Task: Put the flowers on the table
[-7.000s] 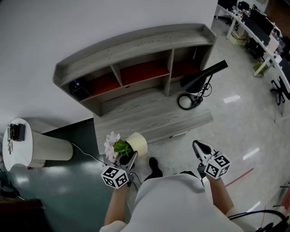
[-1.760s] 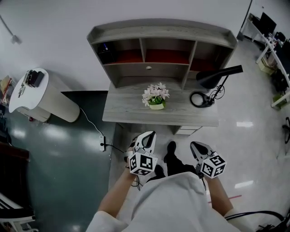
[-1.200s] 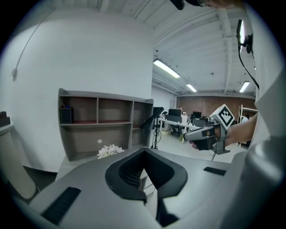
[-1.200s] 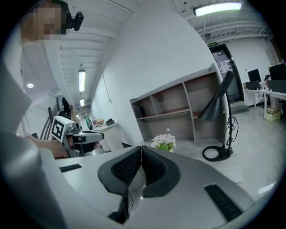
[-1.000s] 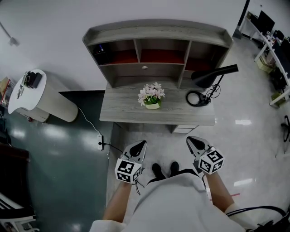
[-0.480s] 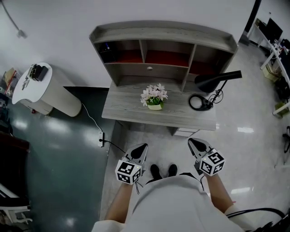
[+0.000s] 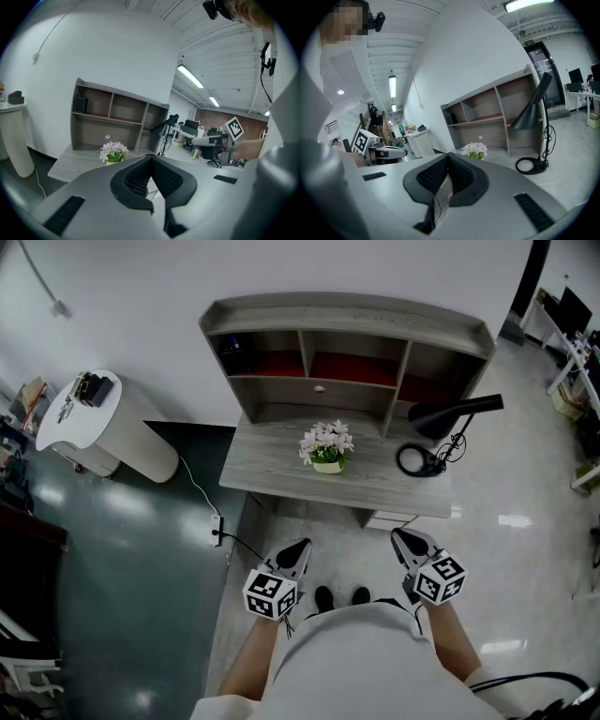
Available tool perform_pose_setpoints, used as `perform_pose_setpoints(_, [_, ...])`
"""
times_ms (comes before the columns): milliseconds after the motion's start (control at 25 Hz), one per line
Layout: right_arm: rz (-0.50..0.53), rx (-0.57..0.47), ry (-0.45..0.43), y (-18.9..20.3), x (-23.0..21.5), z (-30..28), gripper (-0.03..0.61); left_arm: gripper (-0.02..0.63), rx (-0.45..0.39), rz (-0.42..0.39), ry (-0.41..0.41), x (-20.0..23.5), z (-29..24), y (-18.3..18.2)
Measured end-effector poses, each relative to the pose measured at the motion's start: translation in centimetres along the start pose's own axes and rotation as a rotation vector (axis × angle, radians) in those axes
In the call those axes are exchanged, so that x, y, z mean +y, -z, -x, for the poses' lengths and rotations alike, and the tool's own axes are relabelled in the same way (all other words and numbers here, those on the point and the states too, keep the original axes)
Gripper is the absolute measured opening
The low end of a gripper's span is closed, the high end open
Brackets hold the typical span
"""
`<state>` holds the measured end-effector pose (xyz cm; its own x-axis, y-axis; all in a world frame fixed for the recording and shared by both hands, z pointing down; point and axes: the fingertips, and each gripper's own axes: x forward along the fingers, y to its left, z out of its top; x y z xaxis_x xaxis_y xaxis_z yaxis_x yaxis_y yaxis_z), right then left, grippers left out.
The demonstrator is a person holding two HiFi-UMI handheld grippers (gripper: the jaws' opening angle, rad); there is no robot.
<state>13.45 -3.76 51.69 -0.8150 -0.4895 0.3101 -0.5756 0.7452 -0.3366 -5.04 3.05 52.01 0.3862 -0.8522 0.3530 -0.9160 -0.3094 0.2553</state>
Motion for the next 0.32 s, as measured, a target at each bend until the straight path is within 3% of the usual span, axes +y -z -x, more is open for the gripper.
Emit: perform_pose_setpoints(320, [-0.010,-0.001,0.001,0.31,0.20,0.62,0.018,0.009,0.012,0.003,-0.002,-0.45,0.39,0.56])
